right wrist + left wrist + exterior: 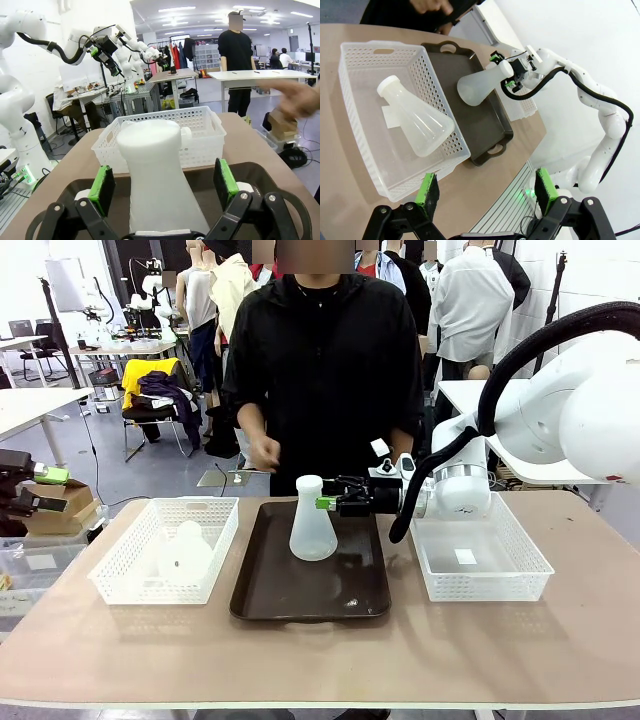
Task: Prepare the laboratory tools.
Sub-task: Pick up the Big flask that the person points to.
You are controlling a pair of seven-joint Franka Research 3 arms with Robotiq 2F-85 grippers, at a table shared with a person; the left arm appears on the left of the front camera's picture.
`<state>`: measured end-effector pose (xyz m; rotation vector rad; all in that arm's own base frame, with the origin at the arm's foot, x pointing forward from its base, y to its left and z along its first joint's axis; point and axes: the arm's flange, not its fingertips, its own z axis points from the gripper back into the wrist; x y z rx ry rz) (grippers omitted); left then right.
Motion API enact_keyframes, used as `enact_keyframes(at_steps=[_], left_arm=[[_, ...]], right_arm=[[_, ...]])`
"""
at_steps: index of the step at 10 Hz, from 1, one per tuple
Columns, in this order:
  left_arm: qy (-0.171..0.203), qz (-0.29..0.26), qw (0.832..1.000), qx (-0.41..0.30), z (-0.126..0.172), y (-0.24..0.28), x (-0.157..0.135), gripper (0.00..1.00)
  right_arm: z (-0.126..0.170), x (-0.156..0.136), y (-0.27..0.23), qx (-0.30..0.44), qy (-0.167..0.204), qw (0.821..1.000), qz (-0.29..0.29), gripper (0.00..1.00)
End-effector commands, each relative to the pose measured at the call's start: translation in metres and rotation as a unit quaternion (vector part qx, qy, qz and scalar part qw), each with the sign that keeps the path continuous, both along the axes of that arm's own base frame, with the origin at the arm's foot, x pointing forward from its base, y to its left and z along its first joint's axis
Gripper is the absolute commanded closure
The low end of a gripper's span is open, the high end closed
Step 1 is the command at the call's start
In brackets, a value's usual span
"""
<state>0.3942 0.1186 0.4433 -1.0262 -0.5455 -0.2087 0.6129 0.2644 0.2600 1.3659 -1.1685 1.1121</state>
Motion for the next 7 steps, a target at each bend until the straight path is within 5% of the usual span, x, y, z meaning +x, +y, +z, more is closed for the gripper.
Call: enact_keyframes(at_steps=[1, 7], left_arm=[[-0.006, -0.005, 1.000, -0.001, 0.000, 0.001, -0.002, 0.00], [-0.006, -0.005, 1.000, -0.001, 0.000, 0.001, -0.002, 0.00]], right_arm=[[0.000, -0.001, 0.001, 0.001, -0.001, 1.000, 0.001, 0.00], [0.076, -0.031, -0.126, -0.112, -0.091, 0.986, -0.083, 0.00]])
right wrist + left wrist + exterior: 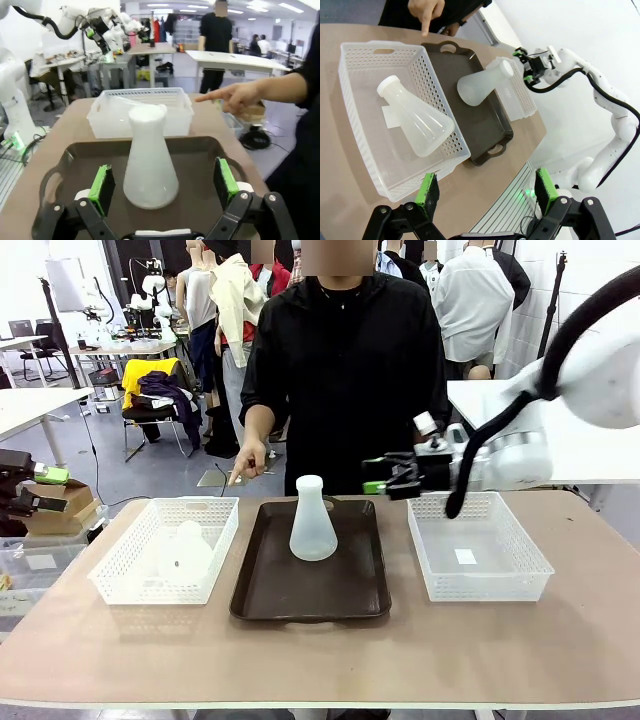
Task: Prepare the laboratory tools.
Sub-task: Pick up the Big flask that the person points to.
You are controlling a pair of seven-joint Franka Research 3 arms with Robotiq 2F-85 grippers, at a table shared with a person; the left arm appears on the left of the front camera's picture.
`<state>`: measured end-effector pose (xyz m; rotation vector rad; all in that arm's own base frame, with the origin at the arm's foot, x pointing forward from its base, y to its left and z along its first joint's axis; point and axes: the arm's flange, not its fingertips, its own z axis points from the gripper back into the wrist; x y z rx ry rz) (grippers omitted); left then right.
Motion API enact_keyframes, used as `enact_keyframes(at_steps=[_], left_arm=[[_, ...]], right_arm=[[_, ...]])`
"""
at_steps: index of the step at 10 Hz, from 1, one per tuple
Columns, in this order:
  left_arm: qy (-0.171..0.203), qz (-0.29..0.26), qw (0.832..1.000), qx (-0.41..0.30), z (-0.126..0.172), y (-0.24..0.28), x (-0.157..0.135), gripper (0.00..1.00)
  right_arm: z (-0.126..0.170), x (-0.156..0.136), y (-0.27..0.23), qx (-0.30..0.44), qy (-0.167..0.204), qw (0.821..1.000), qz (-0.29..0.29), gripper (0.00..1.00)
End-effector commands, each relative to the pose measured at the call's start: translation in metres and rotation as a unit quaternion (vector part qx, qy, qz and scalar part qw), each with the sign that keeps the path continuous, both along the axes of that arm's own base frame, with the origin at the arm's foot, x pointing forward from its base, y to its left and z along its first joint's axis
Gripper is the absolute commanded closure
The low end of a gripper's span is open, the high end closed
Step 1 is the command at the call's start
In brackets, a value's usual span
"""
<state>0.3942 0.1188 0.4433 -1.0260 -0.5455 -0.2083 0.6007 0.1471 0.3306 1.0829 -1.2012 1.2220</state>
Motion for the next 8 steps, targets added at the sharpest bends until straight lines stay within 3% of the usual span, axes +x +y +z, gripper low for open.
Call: enact_keyframes(at_steps=[1, 3, 6, 8], left_arm=[[-0.006, -0.005, 1.000, -0.001, 0.000, 0.001, -0.002, 0.00], [-0.006, -0.005, 1.000, -0.001, 0.000, 0.001, -0.002, 0.00], [-0.006, -0.005, 1.000, -0.001, 0.000, 0.001, -0.002, 0.00], [-0.006, -0.005, 1.000, -0.001, 0.000, 0.001, -0.002, 0.00]], right_arm=[[0.020, -0.027, -0.031, -0.028, -0.029, 0.998, -0.052, 0.00], [0.036, -0.038, -0.070, -0.027, -0.040, 0.994, -0.099, 0.00], [0.034, -0.054, -0.104, -0.013, -0.034, 0.991, -0.132, 0.00], [0.040, -0.045, -0.107, -0.026, -0.024, 0.993, -0.114, 0.00]])
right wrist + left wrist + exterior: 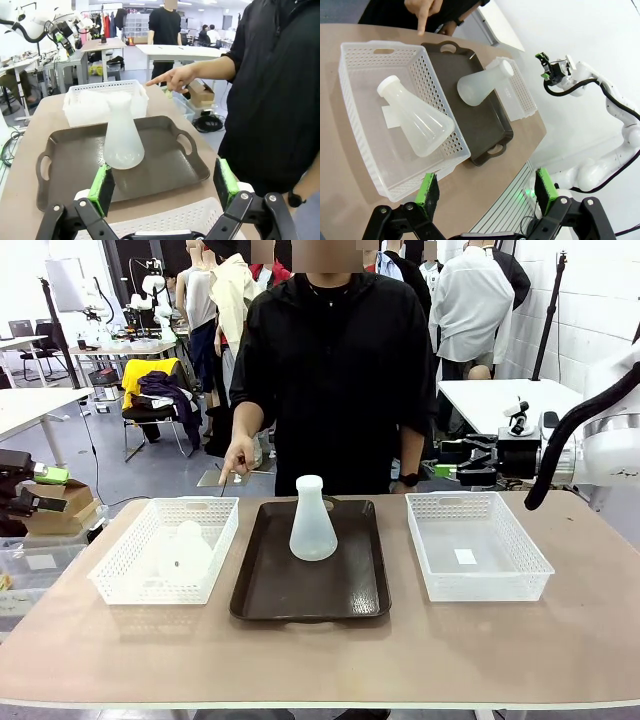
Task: Prepare the laboratory tools.
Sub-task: Pick up the Big flask that the person points to.
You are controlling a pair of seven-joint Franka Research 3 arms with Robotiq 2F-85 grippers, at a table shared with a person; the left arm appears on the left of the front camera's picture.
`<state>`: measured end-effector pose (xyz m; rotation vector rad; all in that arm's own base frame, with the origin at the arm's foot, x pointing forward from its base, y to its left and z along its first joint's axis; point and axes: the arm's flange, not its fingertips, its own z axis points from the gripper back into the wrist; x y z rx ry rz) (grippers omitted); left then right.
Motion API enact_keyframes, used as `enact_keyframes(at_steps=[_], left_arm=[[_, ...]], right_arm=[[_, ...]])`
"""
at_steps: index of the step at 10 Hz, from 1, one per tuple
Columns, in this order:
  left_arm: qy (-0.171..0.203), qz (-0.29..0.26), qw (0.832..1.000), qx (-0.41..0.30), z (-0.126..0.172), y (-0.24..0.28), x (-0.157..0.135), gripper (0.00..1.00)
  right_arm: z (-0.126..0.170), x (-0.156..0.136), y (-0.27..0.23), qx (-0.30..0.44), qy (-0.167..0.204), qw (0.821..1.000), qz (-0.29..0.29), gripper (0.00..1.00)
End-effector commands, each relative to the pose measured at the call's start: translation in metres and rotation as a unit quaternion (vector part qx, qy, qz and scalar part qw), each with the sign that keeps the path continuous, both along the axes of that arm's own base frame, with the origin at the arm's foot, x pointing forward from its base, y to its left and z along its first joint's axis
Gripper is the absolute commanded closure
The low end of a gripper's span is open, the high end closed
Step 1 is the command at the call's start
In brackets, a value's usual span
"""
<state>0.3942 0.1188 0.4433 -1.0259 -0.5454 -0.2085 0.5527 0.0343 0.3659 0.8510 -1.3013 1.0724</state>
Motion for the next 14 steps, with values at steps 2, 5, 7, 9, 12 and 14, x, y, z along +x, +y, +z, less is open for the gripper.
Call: enact_keyframes(at_steps=[2, 5, 7, 9, 12, 14], left_arm=[[-0.022, -0.005, 1.000, 0.017, 0.025, -0.024, -0.001, 0.00], [0.007, 0.033, 0.996, 0.080, 0.081, -0.088, 0.022, 0.00], [0.064, 0.069, 0.978, 0.186, 0.096, -0.136, 0.052, 0.00], [0.140, 0.110, 0.941, 0.287, 0.095, -0.173, 0.079, 0.00], [0.224, 0.170, 0.870, 0.405, 0.069, -0.207, 0.112, 0.00], [0.262, 0.196, 0.846, 0.420, 0.038, -0.212, 0.133, 0.00]], right_arm=[[0.005, 0.003, 0.006, -0.007, 0.000, 1.000, 0.012, 0.00], [0.005, 0.003, 0.006, -0.007, 0.000, 1.000, 0.012, 0.00], [0.005, 0.003, 0.006, -0.007, 0.000, 1.000, 0.012, 0.00], [0.005, 0.003, 0.006, -0.007, 0.000, 1.000, 0.012, 0.00], [0.005, 0.003, 0.006, -0.007, 0.000, 1.000, 0.012, 0.00], [0.005, 0.003, 0.006, -0.007, 0.000, 1.000, 0.012, 0.00]])
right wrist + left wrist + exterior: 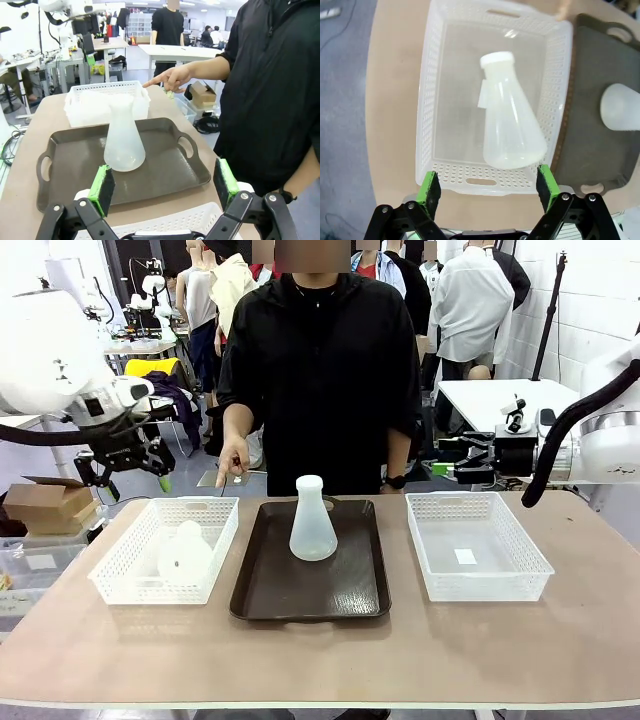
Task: Prepare the laboratory tools.
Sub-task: Pick up the Big flask that the person points to.
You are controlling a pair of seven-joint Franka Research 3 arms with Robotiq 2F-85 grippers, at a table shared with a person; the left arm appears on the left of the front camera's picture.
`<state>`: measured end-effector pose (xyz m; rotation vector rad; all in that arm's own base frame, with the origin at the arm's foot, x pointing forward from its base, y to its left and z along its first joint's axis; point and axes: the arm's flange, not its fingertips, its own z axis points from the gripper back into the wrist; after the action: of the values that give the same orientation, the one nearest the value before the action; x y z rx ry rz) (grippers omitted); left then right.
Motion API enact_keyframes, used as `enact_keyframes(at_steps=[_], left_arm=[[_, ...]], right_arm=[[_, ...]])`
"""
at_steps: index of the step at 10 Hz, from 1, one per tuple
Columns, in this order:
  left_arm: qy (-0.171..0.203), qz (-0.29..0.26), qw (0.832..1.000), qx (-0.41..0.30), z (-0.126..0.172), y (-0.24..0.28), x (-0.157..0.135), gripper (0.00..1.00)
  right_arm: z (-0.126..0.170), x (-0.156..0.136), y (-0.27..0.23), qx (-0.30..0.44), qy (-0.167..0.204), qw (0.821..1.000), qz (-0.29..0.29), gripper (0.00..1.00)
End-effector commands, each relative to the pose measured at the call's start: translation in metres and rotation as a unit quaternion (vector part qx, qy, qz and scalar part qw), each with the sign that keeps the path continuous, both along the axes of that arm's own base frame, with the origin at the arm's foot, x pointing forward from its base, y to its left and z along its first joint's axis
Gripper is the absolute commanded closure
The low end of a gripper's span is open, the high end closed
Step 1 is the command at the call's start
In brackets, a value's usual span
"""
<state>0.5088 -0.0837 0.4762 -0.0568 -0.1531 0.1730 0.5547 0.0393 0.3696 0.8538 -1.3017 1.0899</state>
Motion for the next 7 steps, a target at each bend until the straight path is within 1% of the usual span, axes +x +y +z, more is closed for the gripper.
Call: enact_keyframes(at_steps=[1, 2, 4, 6, 7], left_arm=[[0.022, 0.028, 0.999, -0.008, -0.007, -0.008, 0.027, 0.00], [0.015, 0.046, 0.999, -0.005, -0.028, -0.009, 0.039, 0.00], [0.010, 0.072, 0.997, -0.006, -0.057, -0.010, 0.058, 0.00], [0.017, 0.085, 0.996, 0.009, -0.085, -0.012, 0.077, 0.00], [0.019, 0.078, 0.997, 0.019, -0.098, -0.017, 0.080, 0.00]], right_arm=[[0.001, 0.001, 0.001, -0.005, 0.004, 1.000, 0.005, 0.00], [0.001, 0.001, 0.001, -0.005, 0.004, 1.000, 0.005, 0.00], [0.001, 0.001, 0.001, -0.005, 0.004, 1.000, 0.005, 0.00], [0.001, 0.001, 0.001, -0.005, 0.004, 1.000, 0.005, 0.00], [0.001, 0.001, 0.001, -0.005, 0.004, 1.000, 0.005, 0.00]])
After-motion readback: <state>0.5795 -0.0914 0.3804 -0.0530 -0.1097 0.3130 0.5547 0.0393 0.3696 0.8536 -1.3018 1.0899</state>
